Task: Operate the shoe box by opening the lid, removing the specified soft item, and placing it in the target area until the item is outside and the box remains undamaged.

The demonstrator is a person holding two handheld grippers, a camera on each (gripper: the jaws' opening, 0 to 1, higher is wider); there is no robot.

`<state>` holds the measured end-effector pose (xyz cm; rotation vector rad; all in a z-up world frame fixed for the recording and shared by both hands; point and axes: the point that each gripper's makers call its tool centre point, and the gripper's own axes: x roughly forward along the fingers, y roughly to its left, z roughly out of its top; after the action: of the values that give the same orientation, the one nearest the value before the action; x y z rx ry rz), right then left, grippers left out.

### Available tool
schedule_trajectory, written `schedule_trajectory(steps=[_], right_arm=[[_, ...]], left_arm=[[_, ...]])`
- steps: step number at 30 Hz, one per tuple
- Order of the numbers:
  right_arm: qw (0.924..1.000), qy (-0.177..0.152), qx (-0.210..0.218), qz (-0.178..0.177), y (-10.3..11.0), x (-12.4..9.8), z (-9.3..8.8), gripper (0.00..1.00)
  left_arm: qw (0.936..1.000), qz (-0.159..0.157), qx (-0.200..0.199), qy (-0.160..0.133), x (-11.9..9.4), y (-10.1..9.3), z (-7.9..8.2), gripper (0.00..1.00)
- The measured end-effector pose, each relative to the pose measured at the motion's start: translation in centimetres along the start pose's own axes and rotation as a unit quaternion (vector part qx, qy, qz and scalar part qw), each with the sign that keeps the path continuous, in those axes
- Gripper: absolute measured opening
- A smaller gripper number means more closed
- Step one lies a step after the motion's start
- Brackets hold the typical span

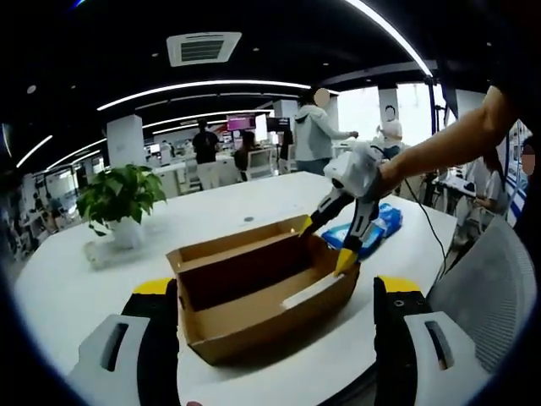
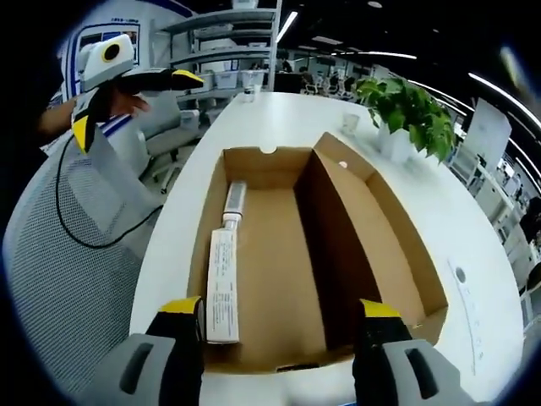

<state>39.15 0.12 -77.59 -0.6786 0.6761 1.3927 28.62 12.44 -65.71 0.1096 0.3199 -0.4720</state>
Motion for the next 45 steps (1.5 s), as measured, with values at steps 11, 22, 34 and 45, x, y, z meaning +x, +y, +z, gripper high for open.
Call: schedule_trajectory(steps=[11, 22, 34, 45], right_arm=[[0.9989, 0.023, -0.005, 0.04, 0.9, 2.4, -0.2, 0.62], [0.9987, 0.02, -0.015, 0.044, 0.7, 2.4, 0.1, 0.6], [0.9985, 0.016, -0.004, 0.052, 1.2, 2.6, 0.2, 0.54], [0.9958, -0.001, -0.014, 0.091, 3.7, 4.2, 1.1, 0.22]], left_arm=[[1.0, 0.001, 0.003, 0.006, 0.4, -0.1, -0.5, 1.0], [1.0, 0.0, 0.002, 0.007, 0.5, 0.0, -0.6, 1.0], [0.9999, -0.001, 0.003, 0.013, 0.6, 0.0, -0.9, 1.0], [0.9999, 0.004, 0.0, 0.014, 0.6, 0.2, -1.0, 1.0]])
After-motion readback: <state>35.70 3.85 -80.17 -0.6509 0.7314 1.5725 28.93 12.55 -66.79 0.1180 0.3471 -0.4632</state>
